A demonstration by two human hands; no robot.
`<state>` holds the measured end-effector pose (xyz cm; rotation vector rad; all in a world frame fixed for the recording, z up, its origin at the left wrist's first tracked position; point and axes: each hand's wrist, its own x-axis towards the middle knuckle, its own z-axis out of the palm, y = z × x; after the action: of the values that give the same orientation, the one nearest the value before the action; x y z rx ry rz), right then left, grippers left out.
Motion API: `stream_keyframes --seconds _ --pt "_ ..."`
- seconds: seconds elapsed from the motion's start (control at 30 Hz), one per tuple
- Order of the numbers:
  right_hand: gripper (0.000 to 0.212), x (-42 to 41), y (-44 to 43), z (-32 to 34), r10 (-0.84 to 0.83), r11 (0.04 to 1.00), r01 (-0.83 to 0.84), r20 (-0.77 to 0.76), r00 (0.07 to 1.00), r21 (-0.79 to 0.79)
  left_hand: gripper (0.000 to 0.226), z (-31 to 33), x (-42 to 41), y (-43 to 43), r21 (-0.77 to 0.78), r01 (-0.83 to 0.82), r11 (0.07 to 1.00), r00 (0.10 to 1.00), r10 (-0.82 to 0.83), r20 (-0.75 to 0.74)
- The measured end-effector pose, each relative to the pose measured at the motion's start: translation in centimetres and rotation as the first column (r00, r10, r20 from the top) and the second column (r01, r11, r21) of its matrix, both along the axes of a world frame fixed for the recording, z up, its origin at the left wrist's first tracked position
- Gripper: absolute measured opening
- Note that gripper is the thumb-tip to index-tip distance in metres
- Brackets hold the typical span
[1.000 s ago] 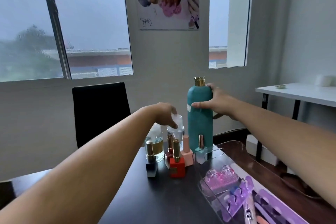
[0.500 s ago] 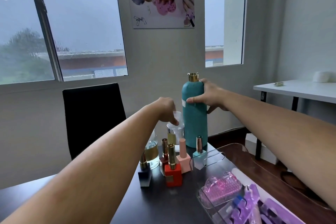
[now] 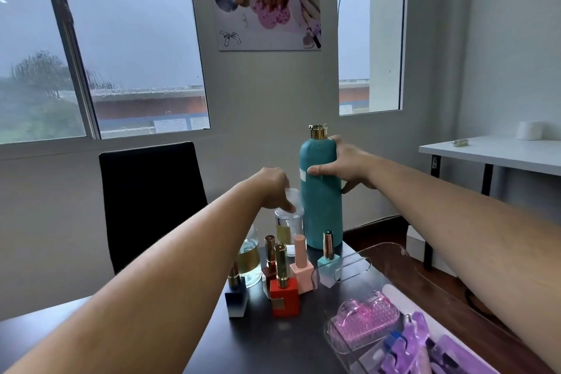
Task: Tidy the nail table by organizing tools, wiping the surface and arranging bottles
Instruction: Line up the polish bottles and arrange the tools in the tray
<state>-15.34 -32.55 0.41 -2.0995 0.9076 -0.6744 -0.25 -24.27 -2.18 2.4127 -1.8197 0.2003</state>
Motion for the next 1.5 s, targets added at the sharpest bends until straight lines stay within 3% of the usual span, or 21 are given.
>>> stream_keyframes --seconds 0.17,0.27,0.37,0.43,0.5,0.57,0.7,0.9,1.5 --pt "0.086 -0.5 0.5 0.1 -0.014 1.0 0.013 -0.061 0.998 -0.026 0.073 0.7 0.1 1.4 0.006 -0.022 1.0 0.998 0.022 -0.059" --pt "0.097 -1.4 0.9 0.4 -0.115 0.981 0.104 -0.058 0.992 -0.167 0.077 2.3 0.7 3.8 -0.067 -0.046 0.997 0.996 0.041 -0.08" --pt "0.07 -2.5 2.2 0.4 -0.198 0.851 0.214 0.084 0.976 -0.479 0.072 3.6 1.5 7.1 -0.073 -0.058 0.996 0.994 0.051 -0.095" --pt "0.039 -3.2 3.8 0.3 -0.094 0.819 0.105 0.049 0.994 -0.564 0.07 3.8 1.9 9.3 -0.065 -0.067 0.996 0.99 0.059 -0.125" --pt "0.021 -3.7 5.4 -0.2 0.013 0.847 -0.099 -0.166 0.986 -0.523 0.067 3.4 2.2 11.1 -0.032 -0.077 0.996 0.988 0.072 -0.134" --pt "0.021 -3.7 6.5 -1.0 0.082 0.864 -0.255 -0.377 0.922 -0.435 0.064 2.7 2.4 12.1 0.015 -0.079 0.997 0.985 0.081 -0.154" --pt "0.03 -3.4 7.4 -2.6 0.087 0.866 -0.345 -0.571 0.816 -0.362 0.057 1.0 2.4 12.5 0.024 -0.062 0.998 0.97 0.066 -0.236" --pt "0.009 -3.0 6.7 -3.8 0.068 0.874 -0.314 -0.545 0.836 -0.372 0.049 -0.3 2.6 11.3 -0.109 -0.071 0.992 0.963 0.04 -0.266" --pt "0.011 -2.5 2.0 -4.4 -0.066 0.864 -0.178 -0.457 0.887 -0.471 0.047 -1.3 2.9 5.9 -0.222 -0.107 0.969 0.956 0.038 -0.292"
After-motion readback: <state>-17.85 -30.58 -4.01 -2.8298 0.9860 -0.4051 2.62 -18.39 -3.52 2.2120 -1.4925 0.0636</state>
